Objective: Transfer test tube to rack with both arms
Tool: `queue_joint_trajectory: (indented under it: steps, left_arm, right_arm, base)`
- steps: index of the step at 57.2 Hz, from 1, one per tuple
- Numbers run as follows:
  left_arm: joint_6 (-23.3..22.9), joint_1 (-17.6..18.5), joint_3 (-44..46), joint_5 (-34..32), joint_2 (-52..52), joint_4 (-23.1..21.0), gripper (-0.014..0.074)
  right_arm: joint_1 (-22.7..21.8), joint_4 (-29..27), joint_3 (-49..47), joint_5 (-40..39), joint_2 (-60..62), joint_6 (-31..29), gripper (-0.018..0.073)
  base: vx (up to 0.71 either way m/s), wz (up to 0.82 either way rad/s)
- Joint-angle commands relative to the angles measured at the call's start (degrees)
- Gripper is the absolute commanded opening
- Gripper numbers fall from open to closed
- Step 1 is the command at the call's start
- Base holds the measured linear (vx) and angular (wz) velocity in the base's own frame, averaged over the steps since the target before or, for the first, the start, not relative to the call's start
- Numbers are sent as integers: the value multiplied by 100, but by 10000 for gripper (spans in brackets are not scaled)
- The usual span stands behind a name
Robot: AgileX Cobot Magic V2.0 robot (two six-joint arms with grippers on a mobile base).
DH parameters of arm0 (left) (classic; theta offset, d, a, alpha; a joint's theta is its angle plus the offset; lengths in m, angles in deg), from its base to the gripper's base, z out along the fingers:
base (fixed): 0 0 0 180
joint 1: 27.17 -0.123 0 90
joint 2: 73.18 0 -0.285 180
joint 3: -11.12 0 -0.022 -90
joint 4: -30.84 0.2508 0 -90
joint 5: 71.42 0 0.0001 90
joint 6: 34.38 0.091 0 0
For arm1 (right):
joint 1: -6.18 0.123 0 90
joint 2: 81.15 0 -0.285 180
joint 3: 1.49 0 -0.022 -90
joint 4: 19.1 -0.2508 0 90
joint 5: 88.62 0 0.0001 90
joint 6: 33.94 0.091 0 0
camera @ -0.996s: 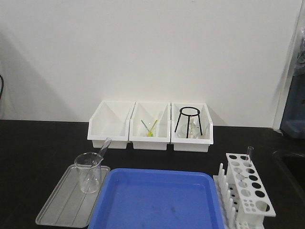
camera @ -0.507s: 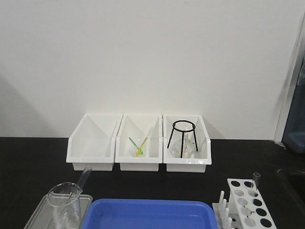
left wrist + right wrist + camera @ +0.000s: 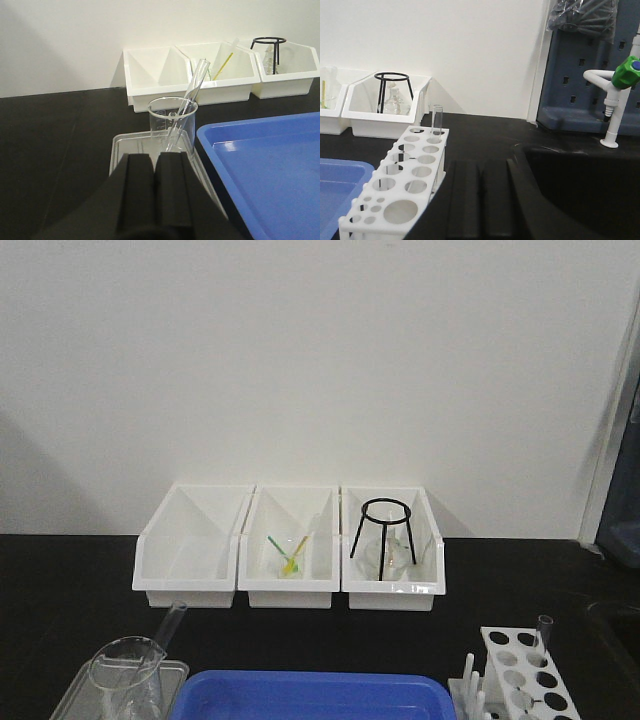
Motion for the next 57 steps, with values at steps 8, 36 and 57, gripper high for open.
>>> queue_joint_trajectory:
  steps: [8,36,57]
  left_arm:
    - [-5,31,172,-469,-87,-43,-7]
    - [-417,31,337,-1828,-87,-431,-7]
    - [453,31,3354,-1762,1877,-602,-7]
  right_arm:
    - [-28,54,103,-467,47,-38,-10]
    - [-28,-93,-8,-1831,47,155,-10]
    - [-28,-211,-3084,-1276,-1641,-337,-10]
  base:
    - [0,0]
    - [0,0]
    - [0,0]
